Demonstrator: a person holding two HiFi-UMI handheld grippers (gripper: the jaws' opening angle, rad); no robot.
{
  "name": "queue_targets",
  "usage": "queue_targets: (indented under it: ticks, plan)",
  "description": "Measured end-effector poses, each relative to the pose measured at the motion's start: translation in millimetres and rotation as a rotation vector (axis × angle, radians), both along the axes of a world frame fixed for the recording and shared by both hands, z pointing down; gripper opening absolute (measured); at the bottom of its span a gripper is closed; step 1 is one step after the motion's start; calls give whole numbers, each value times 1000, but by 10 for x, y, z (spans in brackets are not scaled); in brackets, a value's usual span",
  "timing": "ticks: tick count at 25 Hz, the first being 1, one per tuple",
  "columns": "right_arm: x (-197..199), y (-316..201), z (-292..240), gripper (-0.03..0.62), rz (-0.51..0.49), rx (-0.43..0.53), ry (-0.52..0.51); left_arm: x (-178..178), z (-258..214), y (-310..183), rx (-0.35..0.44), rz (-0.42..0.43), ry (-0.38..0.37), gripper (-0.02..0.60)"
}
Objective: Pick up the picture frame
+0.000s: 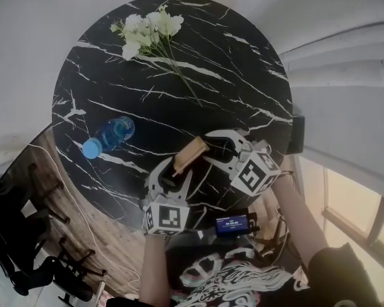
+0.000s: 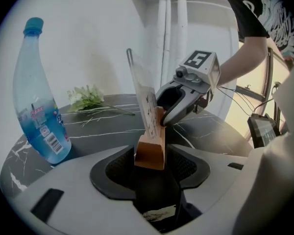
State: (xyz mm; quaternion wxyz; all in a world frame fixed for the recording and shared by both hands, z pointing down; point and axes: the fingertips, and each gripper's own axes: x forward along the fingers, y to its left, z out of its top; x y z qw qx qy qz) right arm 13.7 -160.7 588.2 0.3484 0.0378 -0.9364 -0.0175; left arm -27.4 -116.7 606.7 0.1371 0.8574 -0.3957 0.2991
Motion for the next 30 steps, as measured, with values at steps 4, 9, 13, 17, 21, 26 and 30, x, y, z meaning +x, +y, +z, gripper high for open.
queue_targets:
  ticks: [4, 9, 13, 17, 21, 26, 30]
  plan:
    - [-45, 4, -9, 144, -12, -4, -7, 56, -19, -58, 14, 33, -25, 218]
    - [-50, 15, 1, 143, -7, -9, -8, 69, 30, -79, -25, 62, 1, 196]
    - [-10, -6, 4, 143, 18, -14, -19, 67, 18, -85, -48, 76, 34, 192]
    - [44, -55, -67, 143, 61, -56, -29, 51, -8, -89, -75, 83, 87, 190]
    - [51, -40, -78, 143, 67, -119, -33, 21, -27, -98, -87, 94, 102, 189]
    - [81, -45, -99, 143, 122, -179, -67, 9, -84, -108, -95, 77, 152, 187]
    - [112, -13, -118, 143, 176, -229, -100, 7, -178, -152, -85, 65, 211, 187]
